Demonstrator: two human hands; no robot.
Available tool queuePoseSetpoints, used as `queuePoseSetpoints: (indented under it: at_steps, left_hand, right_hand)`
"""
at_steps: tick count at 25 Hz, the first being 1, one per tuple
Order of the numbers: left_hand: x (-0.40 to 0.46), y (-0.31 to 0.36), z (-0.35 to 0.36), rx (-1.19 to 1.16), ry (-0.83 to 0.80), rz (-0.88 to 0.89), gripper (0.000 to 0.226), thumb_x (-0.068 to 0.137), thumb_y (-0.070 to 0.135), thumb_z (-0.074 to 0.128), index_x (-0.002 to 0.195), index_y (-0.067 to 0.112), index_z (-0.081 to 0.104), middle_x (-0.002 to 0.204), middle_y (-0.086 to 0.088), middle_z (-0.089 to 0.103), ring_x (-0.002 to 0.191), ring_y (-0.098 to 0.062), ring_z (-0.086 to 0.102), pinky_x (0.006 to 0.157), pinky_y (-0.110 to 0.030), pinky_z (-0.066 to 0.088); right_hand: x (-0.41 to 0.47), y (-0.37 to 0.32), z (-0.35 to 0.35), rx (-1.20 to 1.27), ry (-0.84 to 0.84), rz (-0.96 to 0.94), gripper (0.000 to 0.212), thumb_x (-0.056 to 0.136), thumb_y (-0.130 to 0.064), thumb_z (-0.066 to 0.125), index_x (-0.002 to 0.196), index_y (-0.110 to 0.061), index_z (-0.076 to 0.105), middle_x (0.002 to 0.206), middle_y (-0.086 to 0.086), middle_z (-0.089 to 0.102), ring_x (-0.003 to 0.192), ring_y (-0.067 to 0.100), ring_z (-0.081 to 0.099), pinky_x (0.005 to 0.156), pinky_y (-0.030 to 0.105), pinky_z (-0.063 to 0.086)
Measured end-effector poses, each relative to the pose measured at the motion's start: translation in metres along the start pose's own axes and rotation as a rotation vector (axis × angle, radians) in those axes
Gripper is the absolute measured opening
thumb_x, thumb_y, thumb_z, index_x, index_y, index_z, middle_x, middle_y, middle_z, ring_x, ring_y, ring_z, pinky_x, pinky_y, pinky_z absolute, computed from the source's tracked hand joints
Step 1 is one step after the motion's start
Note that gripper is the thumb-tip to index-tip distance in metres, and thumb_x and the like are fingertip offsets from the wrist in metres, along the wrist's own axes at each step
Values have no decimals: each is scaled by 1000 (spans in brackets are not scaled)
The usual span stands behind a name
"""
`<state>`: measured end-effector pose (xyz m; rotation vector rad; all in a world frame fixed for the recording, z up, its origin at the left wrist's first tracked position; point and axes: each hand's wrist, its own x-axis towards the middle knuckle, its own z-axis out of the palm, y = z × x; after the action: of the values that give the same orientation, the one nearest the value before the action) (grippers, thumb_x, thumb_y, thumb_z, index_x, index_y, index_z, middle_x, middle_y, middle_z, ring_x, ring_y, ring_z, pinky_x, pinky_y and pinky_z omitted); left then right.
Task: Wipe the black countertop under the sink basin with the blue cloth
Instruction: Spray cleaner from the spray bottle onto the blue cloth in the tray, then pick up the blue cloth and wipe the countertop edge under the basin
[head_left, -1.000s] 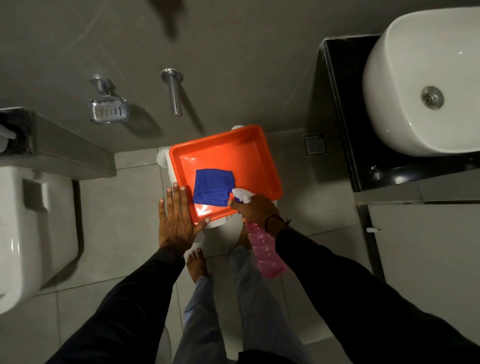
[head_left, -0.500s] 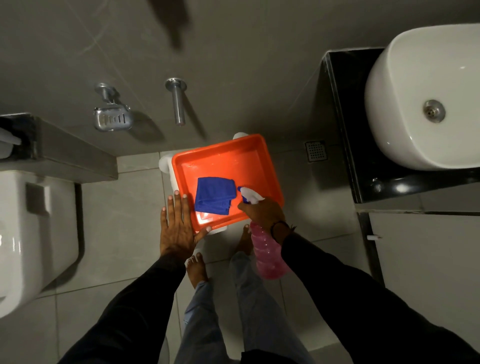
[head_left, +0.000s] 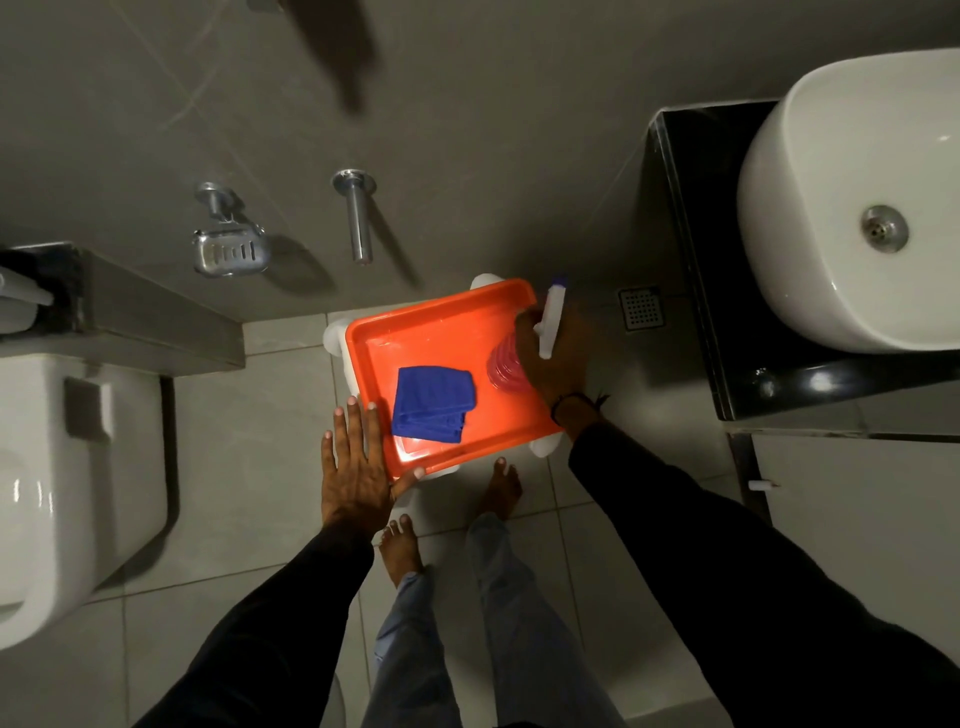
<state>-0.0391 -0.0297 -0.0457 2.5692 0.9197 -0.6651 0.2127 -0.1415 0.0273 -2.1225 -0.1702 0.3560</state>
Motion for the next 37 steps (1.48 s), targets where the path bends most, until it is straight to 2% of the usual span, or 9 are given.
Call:
queuePoseSetpoints:
  at_steps: [4, 10, 14, 18, 24, 28, 31, 34, 37]
  left_hand:
    - [-2, 3, -5, 1, -26, -13, 128, 65, 92, -13, 160, 8, 6, 168, -24, 4, 156, -45, 9, 126, -60, 13]
    - [-6, 7, -18, 30, -77, -22, 126, 60, 91, -18, 159, 12, -12, 170, -18, -10, 158, -40, -3, 128, -58, 7]
    - [1, 20, -34, -28, 15, -23, 99, 89, 74, 32, 162, 14, 2, 171, -17, 2, 157, -40, 8, 127, -53, -2]
    - [26, 27, -50, 123, 67, 23, 62, 95, 48, 53, 144, 13, 39, 139, -14, 50, 121, -30, 53, 107, -44, 45]
    - [79, 40, -51, 77, -21, -58, 39, 103, 33, 40, 127, 5, 54, 124, -19, 63, 113, -39, 64, 95, -45, 49]
    - [90, 41, -52, -320, -43, -271, 40, 90, 26, 64, 123, 3, 59, 124, -21, 65, 114, -42, 63, 97, -45, 52]
    - [82, 39, -66, -786, -73, -328, 28, 83, 12, 74, 109, 2, 70, 110, -20, 72, 101, -37, 69, 93, -44, 57]
    - [43, 39, -96, -1065, -127, -361, 13, 79, 5, 78, 78, 13, 69, 74, -7, 66, 59, -21, 60, 60, -26, 51]
    - [8, 42, -120, -1171, -226, -284, 11, 79, 11, 79, 74, 18, 72, 63, 1, 66, 52, -12, 54, 41, -18, 41]
  right_hand:
    - [-16, 28, 7, -49, 24, -80, 16, 88, -41, 63, 86, -28, 54, 82, 8, 68, 77, 26, 68, 76, 48, 60]
    - [-49, 42, -4, -115, -93, 198, 56, 70, -57, 83, 113, -26, 64, 107, -4, 73, 96, 15, 69, 84, 32, 56]
    - [-102, 59, 1, -148, -124, 440, 34, 76, -50, 82, 66, -26, 61, 73, -8, 67, 74, 17, 68, 67, 27, 47]
    - [-80, 51, 49, -204, -258, 406, 38, 84, -42, 76, 60, -17, 60, 59, -7, 59, 59, 14, 58, 61, 24, 40]
    - [-49, 73, 109, -293, -235, 555, 55, 77, -45, 77, 105, 2, 73, 109, 19, 74, 103, 34, 71, 84, 39, 60]
    - [-46, 83, 108, -69, -280, 663, 35, 80, -25, 82, 94, 7, 74, 100, 25, 76, 92, 36, 74, 85, 48, 62]
    - [-54, 68, 85, 86, -261, 698, 28, 82, -13, 82, 63, -8, 62, 70, 16, 67, 63, 27, 61, 66, 39, 57]
    - [-79, 37, 43, 278, -260, 711, 36, 86, -9, 78, 60, -17, 54, 54, -1, 48, 48, 14, 42, 37, 16, 38]
    - [-107, 12, -7, 314, -312, 702, 21, 84, -21, 80, 71, -20, 63, 63, -5, 56, 51, 8, 43, 41, 17, 31]
